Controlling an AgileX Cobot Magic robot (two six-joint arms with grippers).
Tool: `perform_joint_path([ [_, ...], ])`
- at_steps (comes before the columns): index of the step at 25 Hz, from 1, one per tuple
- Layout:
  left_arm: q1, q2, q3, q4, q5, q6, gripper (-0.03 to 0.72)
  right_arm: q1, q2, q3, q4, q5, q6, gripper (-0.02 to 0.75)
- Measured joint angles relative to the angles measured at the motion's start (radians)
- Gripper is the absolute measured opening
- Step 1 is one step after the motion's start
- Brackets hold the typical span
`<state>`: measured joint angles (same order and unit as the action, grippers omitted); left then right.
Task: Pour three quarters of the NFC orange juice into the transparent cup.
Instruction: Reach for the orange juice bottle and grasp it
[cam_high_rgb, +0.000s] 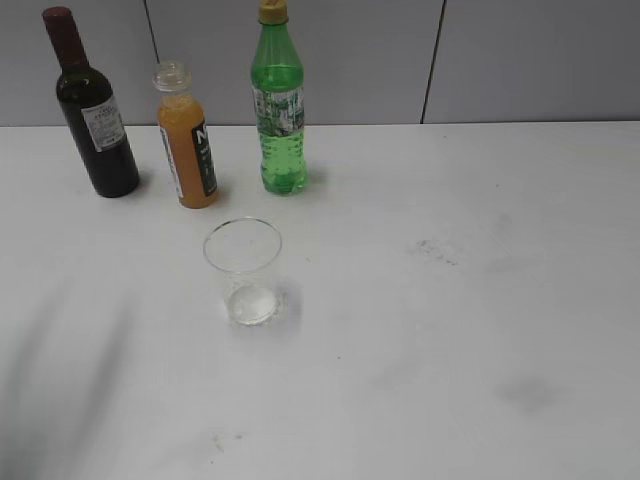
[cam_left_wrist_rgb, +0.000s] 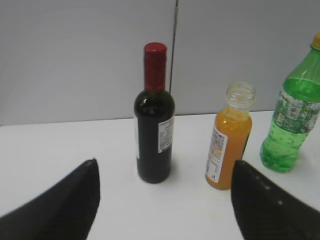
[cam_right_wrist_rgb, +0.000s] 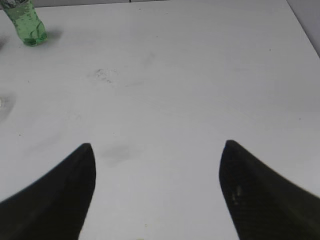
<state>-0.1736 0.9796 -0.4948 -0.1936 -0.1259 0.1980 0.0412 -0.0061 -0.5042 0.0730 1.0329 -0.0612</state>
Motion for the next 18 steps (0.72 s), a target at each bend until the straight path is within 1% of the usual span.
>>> perform_joint_path([
  [4, -0.073, 0.225, 0.000, 0.060, -0.237, 0.000, 0.620, 0.000, 0.000, 0.000, 0.000, 0.000, 0.000, 0.591],
  [7, -0.086, 0.392, 0.000, 0.105, -0.413, -0.028, 0.615, 0.000, 0.000, 0.000, 0.000, 0.000, 0.000, 0.591],
  [8, -0.086, 0.447, -0.001, 0.133, -0.473, -0.050, 0.614, 0.000, 0.000, 0.000, 0.000, 0.000, 0.000, 0.591],
  [10, -0.086, 0.539, -0.002, 0.222, -0.583, -0.122, 0.610, 0.000, 0.000, 0.000, 0.000, 0.000, 0.000, 0.591],
  [12, -0.078, 0.619, -0.002, 0.317, -0.677, -0.198, 0.610, 0.000, 0.000, 0.000, 0.000, 0.000, 0.000, 0.591],
  [14, -0.055, 0.677, -0.009, 0.417, -0.750, -0.274, 0.608, 0.000, 0.000, 0.000, 0.000, 0.000, 0.000, 0.591],
  [17, -0.007, 0.749, -0.055, 0.557, -0.802, -0.370, 0.606, 0.000, 0.000, 0.000, 0.000, 0.000, 0.000, 0.591],
  [18, 0.008, 0.772, -0.076, 0.587, -0.810, -0.389, 0.606, 0.000, 0.000, 0.000, 0.000, 0.000, 0.000, 0.591],
])
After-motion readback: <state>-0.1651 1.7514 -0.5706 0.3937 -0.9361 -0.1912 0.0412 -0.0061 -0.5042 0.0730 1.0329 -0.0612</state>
